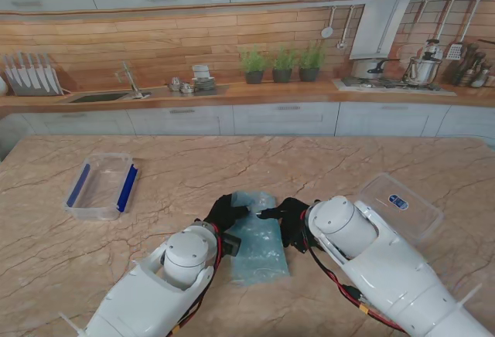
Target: Fold the bubble film and place it into the plastic crate
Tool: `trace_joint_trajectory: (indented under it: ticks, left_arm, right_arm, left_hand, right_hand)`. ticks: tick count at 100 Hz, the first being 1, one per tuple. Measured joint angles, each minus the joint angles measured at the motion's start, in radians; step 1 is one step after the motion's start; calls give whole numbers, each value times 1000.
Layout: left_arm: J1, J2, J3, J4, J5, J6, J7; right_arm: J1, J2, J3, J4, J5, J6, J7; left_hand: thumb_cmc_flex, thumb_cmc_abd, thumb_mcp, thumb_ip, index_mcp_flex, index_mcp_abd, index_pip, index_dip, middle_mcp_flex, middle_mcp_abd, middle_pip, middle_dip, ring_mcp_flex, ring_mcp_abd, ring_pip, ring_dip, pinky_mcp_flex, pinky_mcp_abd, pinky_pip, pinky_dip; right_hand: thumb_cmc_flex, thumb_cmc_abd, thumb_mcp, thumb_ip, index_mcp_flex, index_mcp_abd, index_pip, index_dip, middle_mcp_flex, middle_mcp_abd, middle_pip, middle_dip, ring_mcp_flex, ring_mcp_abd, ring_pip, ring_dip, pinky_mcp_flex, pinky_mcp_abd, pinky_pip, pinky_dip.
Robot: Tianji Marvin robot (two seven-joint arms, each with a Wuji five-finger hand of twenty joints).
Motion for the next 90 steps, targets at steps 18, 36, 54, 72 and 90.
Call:
trace_joint_trajectory:
  ticks: [18, 36, 54, 72, 90]
  left_arm:
    - [11, -1, -8, -14, -49, -5, -3]
    - [22, -1, -13, -22, -62, -28, -13]
    - [35, 11, -21, -32, -85, -69, -83]
    - [23, 44, 30, 6, 114, -201, -132]
    - [37, 66, 9, -20, 182, -231, -132]
  right_arm:
    - [4, -41, 13, 35, 108, 4, -69]
    - [-2, -88, 25, 66, 119, -9, -206]
    - [-24, -147, 59, 97, 153, -31, -393]
    - [-44, -161, 63, 117, 111, -137, -431]
    - [-68, -159, 76, 108, 71, -207, -461]
  left_hand:
    - [40, 54, -170, 0, -49, 2, -39, -18, -90, 12, -1, -118, -76, -6, -58, -79, -69, -25, -61, -58]
    - [-85, 73, -82, 0, -77, 2, -117, -35, -210, 16, -30, -195, -174, -13, -128, -115, -134, -43, -144, -106]
    - [-255, 73, 131, 34, -158, -9, -195, -36, -419, -6, -85, -213, -353, -75, -280, -177, -234, -96, -450, -218]
    - [-373, 17, 228, 81, -195, -34, -218, -35, -518, -19, -102, -213, -410, -83, -316, -179, -239, -128, -609, -276]
    - [-383, -21, 154, 81, -195, -34, -242, -35, -507, -19, -112, -213, -423, -84, -322, -179, -241, -99, -711, -320]
  right_hand:
    - [106, -137, 322, -11, -9, -28, -9, 17, -15, -52, -59, -27, -9, -58, -53, -27, 43, -64, -2, -35]
    - [160, -255, 515, -5, -5, -113, 66, 47, 11, -93, -63, -35, 48, -118, -11, 19, 113, -163, -11, -35]
    - [261, -415, 631, -118, -4, -226, 347, -14, 141, -145, 44, -26, 162, -174, 165, 106, 203, -203, -4, 111]
    - [270, -453, 667, -131, -4, -289, 460, -50, 153, -169, 68, -25, 171, -186, 215, 114, 220, -215, 4, 162]
    - [270, -463, 668, -132, 4, -332, 510, -77, 164, -184, 69, -14, 171, -201, 257, 118, 230, -234, 10, 198]
